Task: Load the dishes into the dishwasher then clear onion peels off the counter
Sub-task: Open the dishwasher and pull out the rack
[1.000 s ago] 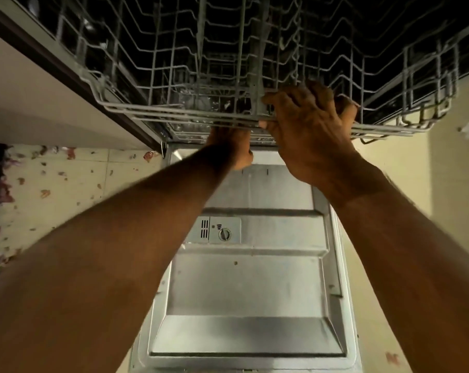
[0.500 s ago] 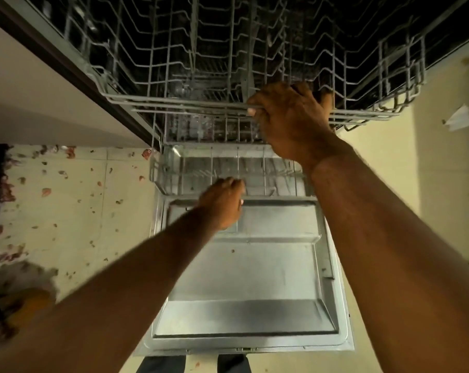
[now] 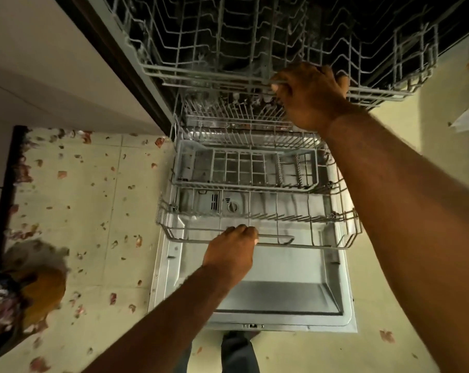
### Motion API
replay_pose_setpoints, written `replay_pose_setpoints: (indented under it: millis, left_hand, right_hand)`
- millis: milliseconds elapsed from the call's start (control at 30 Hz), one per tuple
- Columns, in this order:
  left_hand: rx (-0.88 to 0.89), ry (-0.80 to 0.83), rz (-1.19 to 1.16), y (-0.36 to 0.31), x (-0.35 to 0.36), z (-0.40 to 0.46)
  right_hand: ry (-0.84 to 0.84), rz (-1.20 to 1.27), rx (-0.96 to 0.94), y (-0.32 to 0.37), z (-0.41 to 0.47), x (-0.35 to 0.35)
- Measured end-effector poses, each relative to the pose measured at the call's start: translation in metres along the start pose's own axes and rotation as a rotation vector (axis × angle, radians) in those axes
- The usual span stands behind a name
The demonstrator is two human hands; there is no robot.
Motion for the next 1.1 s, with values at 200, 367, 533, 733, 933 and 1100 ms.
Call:
replay_pose_setpoints:
  millis: [200, 367, 533, 733, 933, 1100]
  left_hand:
    - [0.009, 0.076, 0.028, -0.01, 0.015, -0.036]
    - [0.049, 0.068, 0.042, -0.012, 0.03, -0.054]
    - [0.078, 0.032, 0.037, -0.008, 0.026, -0.054]
    - [0.053, -0.006, -0.017, -0.008, 0.02, -0.063]
    - [0.041, -0.02, -0.038, -0.01, 0.021, -0.064]
    - [0.014, 0.004, -0.033, -0.007, 0.03, -0.063]
  right_hand:
    - [0.01, -0.028, 0.038, 0.0, -0.008, 0.0]
    - [0.049, -0.081, 0.078, -0.003, -0.013, 0.004]
    - [0.096, -0.136, 0.118, 0.0, -0.038, 0.02]
    - [0.086, -0.004, 0.096, 0.004, -0.106, 0.045]
    - [0.144, 0.01, 0.157, 0.012, -0.183, 0.08]
    - [0.135, -0.006, 0.182, 0.012, -0.241, 0.105]
Point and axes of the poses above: each hand's wrist, its own z-axis towards the middle knuckle, its own x-axis out of the palm, y = z × x, the point moved 5 cm from there along z, towards the middle knuckle, and after that the axes turned 6 degrees about y, right-handed, at the moved point
